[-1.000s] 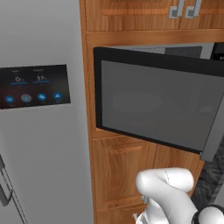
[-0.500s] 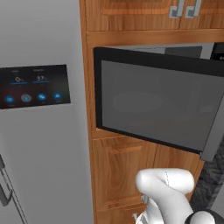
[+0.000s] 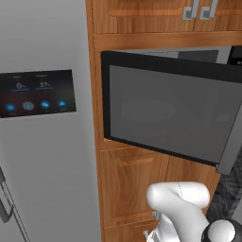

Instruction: Place the sponge inside the microwave to prepare for sanitizing.

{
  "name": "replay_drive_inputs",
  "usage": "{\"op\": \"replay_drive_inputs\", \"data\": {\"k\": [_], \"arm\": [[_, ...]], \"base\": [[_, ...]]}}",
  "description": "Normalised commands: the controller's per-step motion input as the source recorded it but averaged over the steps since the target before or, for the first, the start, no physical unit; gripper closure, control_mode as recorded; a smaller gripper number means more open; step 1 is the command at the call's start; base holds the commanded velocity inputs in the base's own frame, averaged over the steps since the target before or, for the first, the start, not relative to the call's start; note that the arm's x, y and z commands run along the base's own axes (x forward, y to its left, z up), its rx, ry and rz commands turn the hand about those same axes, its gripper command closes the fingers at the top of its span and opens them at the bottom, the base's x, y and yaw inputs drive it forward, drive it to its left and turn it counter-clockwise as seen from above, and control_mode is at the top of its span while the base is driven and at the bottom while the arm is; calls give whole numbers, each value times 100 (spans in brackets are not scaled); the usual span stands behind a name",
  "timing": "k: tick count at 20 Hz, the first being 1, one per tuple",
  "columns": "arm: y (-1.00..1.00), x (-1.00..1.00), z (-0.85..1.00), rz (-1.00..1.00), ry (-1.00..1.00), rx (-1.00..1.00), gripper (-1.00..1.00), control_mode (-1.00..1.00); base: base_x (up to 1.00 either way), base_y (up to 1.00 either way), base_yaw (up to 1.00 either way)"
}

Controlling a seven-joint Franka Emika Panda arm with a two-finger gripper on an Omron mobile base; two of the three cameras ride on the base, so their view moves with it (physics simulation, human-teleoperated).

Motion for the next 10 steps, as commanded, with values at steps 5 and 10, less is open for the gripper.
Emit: {"op": "replay_drive_inputs", "data": {"k": [5,10], "arm": [[12,32,0,23,0,6,-100,-100],[47,-4,0,45,-6,15,-100,-100]], "base": [[0,0,0],[0,0,0]]}}
